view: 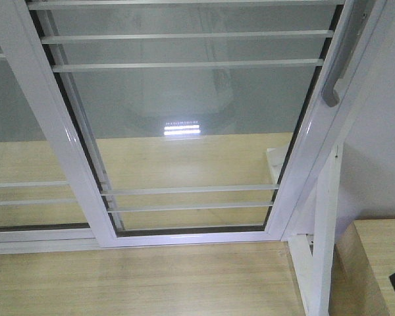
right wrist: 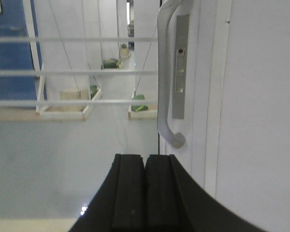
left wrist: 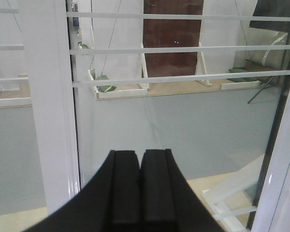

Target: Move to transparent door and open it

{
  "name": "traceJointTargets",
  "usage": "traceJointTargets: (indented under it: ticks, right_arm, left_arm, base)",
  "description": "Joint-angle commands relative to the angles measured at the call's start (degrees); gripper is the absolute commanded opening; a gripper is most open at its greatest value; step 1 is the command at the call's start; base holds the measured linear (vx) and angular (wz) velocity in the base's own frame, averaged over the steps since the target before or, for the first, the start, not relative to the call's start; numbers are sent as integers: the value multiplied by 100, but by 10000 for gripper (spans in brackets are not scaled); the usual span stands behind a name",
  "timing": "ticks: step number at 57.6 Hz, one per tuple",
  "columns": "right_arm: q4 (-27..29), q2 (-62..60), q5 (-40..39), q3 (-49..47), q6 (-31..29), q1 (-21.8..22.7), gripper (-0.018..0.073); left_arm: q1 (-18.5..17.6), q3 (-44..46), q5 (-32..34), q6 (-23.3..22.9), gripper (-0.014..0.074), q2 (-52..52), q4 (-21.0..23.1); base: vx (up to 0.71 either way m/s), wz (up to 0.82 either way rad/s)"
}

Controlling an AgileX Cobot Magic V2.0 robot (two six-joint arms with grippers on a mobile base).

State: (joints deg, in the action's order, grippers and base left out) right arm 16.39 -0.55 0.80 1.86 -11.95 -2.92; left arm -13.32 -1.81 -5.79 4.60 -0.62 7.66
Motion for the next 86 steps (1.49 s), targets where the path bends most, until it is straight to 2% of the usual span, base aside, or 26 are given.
traceJointTargets:
  ticks: [1, 7, 18, 24, 28, 34, 43, 52, 61, 72, 86]
  right_arm:
    - [439, 84, -772, 9, -2, 23, -4]
    - [659, 84, -837, 9, -34, 23, -4]
    - [672, 84, -983, 3, -53, 23, -4]
    - [612, 84, -941, -42, -218, 23, -4]
    - [646, 84, -817, -215, -241, 23, -4]
    - [604, 148, -562, -681, -455, 23, -4]
    - [493, 956, -38, -1754, -1099, 23, -4]
    - [493, 2290, 50, -2829, -1142, 23, -4]
    - [493, 3583, -181, -3681, -1142, 23, -4]
    - [506, 4506, -811, -4037, -1094, 23, -4]
    - [523, 4963, -1031, -4037, -1080, 23, -2]
  left_arm:
    - [7, -45, 521, -57, 3, -28, 67]
    - [7, -45, 521, -57, 3, -28, 67]
    - [7, -44, 579, -116, 3, -28, 67]
    - [7, -3, 1035, -257, 3, -28, 83]
    - [7, 181, 1219, -251, 3, -14, 65]
    - [7, 668, 1128, -195, 3, 248, 59]
    - [7, 1511, 1106, -195, 3, 1377, 59]
    - [7, 2410, 1355, -195, 3, 2902, -322]
    - [7, 3195, 2065, -195, 3, 4353, -539]
    - [7, 3630, 2746, -206, 3, 5351, -539]
    - [7, 3641, 3090, -214, 9, 5685, -539]
  base:
    - [0, 0]
    - [0, 0]
    - [0, 0]
    - [0, 0]
    - [0, 0]
    - [0, 0]
    - [0, 0]
    - [0, 0]
    - [0, 0]
    - [0, 0]
    - [0, 0]
